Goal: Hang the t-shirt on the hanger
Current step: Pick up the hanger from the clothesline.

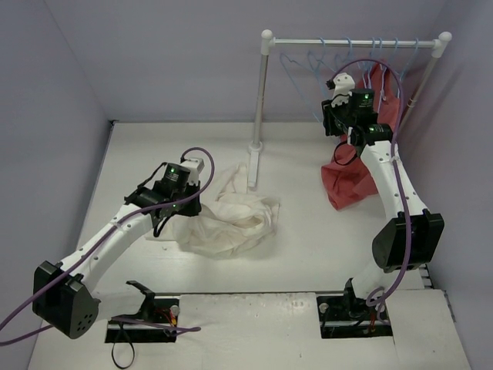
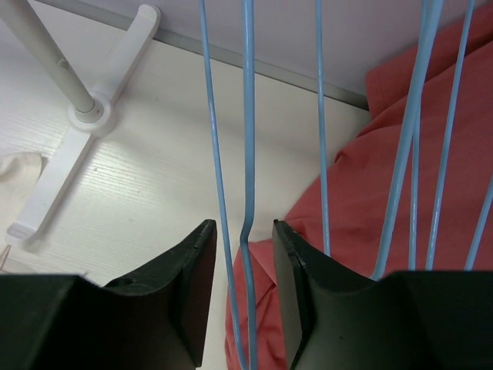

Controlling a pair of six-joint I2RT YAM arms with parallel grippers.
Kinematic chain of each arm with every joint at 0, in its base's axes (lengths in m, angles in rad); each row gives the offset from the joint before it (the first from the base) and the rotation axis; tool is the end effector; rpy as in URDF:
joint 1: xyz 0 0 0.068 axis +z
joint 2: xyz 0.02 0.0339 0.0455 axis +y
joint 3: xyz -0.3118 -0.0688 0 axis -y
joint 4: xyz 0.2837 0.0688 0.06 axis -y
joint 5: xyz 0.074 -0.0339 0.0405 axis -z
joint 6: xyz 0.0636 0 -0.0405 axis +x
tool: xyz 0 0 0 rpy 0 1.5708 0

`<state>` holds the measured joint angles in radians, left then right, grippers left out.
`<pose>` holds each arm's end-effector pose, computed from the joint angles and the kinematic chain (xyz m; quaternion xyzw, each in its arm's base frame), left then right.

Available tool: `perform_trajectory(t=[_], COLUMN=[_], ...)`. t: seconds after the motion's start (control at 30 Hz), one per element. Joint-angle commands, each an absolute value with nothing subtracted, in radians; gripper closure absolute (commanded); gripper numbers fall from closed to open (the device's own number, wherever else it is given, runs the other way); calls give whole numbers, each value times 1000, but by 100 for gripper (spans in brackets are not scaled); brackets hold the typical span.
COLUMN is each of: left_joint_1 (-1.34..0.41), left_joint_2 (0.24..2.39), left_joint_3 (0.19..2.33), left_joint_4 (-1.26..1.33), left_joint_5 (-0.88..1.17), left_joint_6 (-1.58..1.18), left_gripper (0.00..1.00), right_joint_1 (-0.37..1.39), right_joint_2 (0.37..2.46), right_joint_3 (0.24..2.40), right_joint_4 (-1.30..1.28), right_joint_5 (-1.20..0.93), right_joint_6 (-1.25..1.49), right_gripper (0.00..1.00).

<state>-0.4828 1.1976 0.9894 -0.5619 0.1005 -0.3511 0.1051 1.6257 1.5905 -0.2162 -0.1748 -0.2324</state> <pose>0.2582 -0.1425 0.3083 0.0801 0.9165 -0.1999 0.3372 0.4514 0.0587 0.4408 -0.1849 0.7670 0.0300 0.6137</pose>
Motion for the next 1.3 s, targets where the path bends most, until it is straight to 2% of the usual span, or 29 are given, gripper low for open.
perform_trajectory(t=[0.0,0.07,0.23,0.37,0.93,1.13,1.27], left_joint_1=[-477,-477,-477,-477,-477,-477,-477], left_joint_2=[1178,1178,1177,1180,1187,1187,1186], left_joint_3=[1009,1009,1009,1009,1011,1011,1013], left_joint_4=[-540,-540,-541,-543,-547,-549,-544], left_joint_5=[94,94,92,92,92,93,100], left_joint_6=[-337,-337,-337,-337,-339,-337,-331], left_gripper=[100,100,100,100,100,100,100], right_joint_1=[101,101,101,101,101,103,105], right_joint_2=[1617,1619,1629,1627,1459,1374,1276], right_joint_3=[1645,1647,1652,1665,1644,1533,1384], right_joint_4=[-141,-141,-138,-135,-128,-129,-129], right_joint_5=[-209,-210,-216,-222,-232,-208,-195], right_joint_6=[-224,-222,-220,-221,-173,-136,-100], right_gripper=[71,74,91,99,100,100,100])
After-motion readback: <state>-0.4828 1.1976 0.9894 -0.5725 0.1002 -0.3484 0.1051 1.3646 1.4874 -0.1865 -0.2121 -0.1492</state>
